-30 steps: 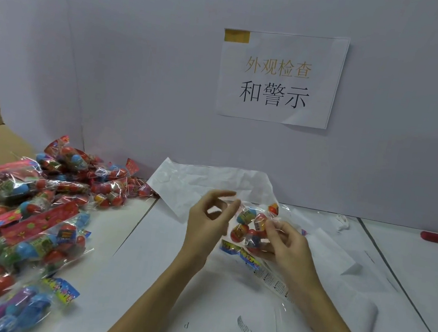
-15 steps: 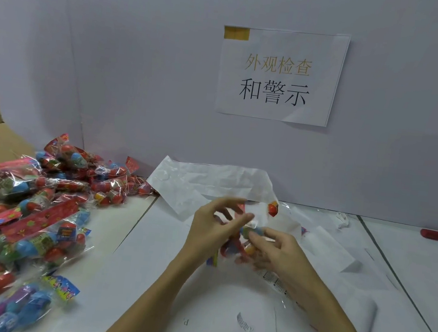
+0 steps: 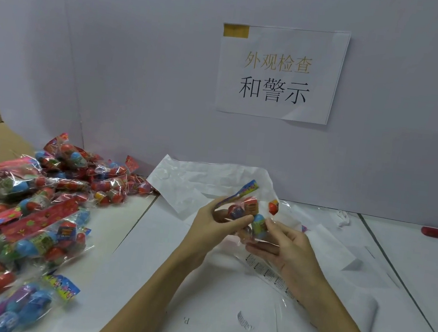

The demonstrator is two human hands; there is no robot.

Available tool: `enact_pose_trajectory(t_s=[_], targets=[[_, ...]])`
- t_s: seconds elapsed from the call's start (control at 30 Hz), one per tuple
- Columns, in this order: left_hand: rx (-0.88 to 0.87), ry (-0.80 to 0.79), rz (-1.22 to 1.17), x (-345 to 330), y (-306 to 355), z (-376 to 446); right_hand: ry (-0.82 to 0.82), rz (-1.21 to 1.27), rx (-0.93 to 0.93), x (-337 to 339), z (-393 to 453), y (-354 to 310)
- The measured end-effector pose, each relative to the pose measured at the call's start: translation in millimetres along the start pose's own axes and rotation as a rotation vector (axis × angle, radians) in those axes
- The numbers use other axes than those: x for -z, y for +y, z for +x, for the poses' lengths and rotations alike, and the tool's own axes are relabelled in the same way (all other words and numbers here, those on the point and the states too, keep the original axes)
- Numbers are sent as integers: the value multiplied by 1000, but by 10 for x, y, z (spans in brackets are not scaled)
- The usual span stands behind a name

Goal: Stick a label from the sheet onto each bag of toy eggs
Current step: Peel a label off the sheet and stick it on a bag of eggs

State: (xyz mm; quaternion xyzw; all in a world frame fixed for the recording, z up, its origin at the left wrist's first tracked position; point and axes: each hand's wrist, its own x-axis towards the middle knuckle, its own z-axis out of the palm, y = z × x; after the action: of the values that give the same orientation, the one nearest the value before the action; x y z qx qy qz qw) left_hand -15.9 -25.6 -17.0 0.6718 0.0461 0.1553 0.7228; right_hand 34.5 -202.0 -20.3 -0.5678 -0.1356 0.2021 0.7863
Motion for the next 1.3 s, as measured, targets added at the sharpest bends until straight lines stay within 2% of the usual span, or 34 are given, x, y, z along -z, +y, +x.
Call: enact_pose_trajectory(t_s=[0.23,0.33,0.4,0.47,0.57,0.63,0.7,0.77,0.83,0.87,0.93,0.97,1.07,1.17,1.3], targets=[[37,-98,96,-35,-19,-9,-9,186,-49,3,7,-2],[-48,1,147,-98,-69,-5,5,172,-13,13,16,20],[-217,161,303,-114,-124,-2,52,34,87,-4,6,47],[-278,178,352,-99,-158,12,53,-172,224,-25,-8,80],[-42,36,24,-93,-110,12,-82,-416,334,-28,-16,116],[14,58,-112,-77,-96,20,-183,-491,359,-14,-12,114],[-11,152,-65,-47,-115,36,-201,-487,363,-5,-11,106],[-7,212,-45,2,-141,55,-107,-529,378,31,-1,106],[-6,237,-13,45,-167,83,-38,-764,371,135,29,80],[-31,243,35,57,-166,92,-71,-961,339,210,41,70],[-139,222,191,62,-179,86,-187,-1294,231,342,42,60],[-205,202,256,62,-201,85,-214,-1358,197,380,40,62],[-341,138,414,61,-244,94,-204,-1340,234,403,48,96],[-295,-2,619,73,-276,71,-178,-1312,255,391,69,111],[-198,-179,676,120,-266,61,-180,-1268,227,386,74,118]])
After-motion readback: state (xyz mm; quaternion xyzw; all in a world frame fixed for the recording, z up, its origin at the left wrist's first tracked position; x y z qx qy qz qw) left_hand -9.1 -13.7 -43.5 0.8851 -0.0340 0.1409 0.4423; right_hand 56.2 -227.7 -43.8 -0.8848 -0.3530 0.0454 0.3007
